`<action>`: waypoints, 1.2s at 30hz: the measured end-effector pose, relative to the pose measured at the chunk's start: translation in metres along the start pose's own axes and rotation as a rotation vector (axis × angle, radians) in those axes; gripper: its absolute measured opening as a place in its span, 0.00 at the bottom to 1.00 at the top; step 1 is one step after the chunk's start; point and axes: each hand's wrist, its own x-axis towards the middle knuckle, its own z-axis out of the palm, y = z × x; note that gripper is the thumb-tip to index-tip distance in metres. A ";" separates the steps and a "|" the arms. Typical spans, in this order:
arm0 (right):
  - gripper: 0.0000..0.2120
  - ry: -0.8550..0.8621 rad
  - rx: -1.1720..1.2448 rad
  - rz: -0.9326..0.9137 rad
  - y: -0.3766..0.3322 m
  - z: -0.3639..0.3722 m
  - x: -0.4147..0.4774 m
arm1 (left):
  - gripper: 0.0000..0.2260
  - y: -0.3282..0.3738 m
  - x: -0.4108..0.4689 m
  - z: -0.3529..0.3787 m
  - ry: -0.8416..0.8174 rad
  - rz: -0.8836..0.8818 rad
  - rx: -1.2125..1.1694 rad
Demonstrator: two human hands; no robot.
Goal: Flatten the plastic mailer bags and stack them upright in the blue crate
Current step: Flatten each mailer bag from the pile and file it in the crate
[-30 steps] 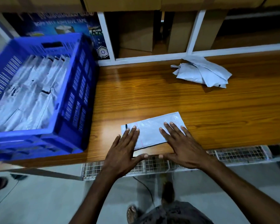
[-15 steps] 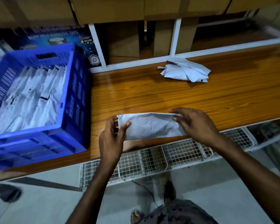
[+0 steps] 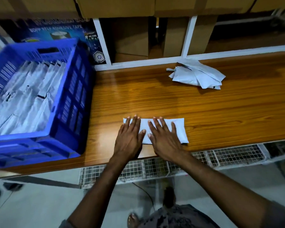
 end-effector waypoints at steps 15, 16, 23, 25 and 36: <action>0.39 -0.138 0.035 0.086 0.058 -0.003 -0.007 | 0.34 -0.015 -0.009 0.003 -0.095 -0.089 0.025; 0.39 -0.156 0.021 0.093 0.060 -0.007 -0.008 | 0.34 -0.023 -0.014 0.000 -0.098 -0.082 0.051; 0.41 -0.018 0.068 -0.055 0.039 -0.027 -0.024 | 0.28 -0.059 -0.065 -0.020 0.021 -0.083 -0.074; 0.43 -0.009 0.099 -0.145 0.020 -0.029 -0.015 | 0.24 -0.059 -0.071 -0.025 0.117 -0.106 -0.148; 0.39 0.025 -0.150 -0.192 -0.032 0.011 -0.085 | 0.16 -0.064 -0.129 -0.038 0.196 -0.108 -0.215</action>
